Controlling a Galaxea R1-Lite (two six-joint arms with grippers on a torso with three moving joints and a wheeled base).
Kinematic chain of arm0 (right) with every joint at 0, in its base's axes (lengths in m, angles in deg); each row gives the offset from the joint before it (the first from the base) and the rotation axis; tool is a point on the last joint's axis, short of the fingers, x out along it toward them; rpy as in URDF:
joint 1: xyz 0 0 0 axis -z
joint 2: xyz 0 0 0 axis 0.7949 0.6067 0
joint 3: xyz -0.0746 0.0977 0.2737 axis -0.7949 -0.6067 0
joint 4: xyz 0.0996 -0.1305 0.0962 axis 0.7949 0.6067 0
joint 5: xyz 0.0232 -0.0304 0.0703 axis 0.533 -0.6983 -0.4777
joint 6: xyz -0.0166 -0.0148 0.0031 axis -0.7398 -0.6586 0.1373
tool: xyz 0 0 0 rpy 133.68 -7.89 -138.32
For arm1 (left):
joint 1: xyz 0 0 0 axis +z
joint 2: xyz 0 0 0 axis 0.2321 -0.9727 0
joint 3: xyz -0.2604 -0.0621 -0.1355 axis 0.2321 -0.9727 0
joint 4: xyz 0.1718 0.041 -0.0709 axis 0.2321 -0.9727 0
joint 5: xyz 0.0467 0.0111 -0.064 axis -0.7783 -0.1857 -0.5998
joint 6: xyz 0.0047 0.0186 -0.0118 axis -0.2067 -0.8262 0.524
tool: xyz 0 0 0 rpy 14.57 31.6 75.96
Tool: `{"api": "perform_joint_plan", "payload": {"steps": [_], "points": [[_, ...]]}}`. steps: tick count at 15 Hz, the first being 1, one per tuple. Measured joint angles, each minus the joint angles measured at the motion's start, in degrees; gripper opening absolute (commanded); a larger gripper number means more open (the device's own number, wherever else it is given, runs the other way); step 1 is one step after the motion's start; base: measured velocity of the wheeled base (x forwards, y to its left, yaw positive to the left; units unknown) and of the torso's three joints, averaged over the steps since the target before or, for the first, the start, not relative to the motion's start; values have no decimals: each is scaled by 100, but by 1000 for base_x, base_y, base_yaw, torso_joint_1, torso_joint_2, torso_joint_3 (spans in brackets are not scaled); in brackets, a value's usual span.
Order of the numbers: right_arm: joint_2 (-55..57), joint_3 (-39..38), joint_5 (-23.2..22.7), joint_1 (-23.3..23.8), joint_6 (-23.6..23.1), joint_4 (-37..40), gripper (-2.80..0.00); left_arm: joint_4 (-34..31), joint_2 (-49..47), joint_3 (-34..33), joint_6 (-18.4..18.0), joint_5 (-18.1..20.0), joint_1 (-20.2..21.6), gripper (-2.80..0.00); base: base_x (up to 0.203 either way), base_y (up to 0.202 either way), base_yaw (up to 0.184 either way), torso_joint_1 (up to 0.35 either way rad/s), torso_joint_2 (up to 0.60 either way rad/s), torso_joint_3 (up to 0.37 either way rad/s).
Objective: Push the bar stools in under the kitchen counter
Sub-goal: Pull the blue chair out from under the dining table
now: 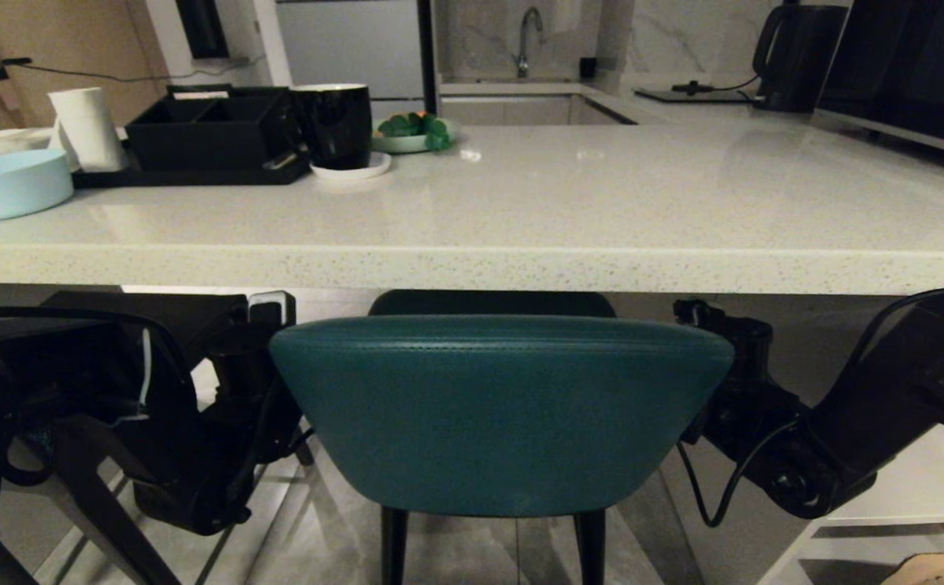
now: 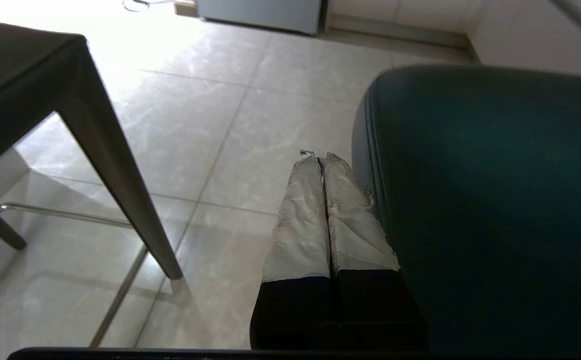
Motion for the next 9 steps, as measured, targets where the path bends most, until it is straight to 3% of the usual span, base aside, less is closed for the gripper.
{"api": "perform_joint_plan", "payload": {"steps": [3,9], "points": [[-111,-122,148,-27,20,2,-280,-47,117,-148,-6,-2,-43,-280,0,0,0,0,0,0],[-293,-213,285,-44,9,137,-280,-96,219,-154,-41,-77,-117,-280,-182,0,-2,3,6,4]]}}
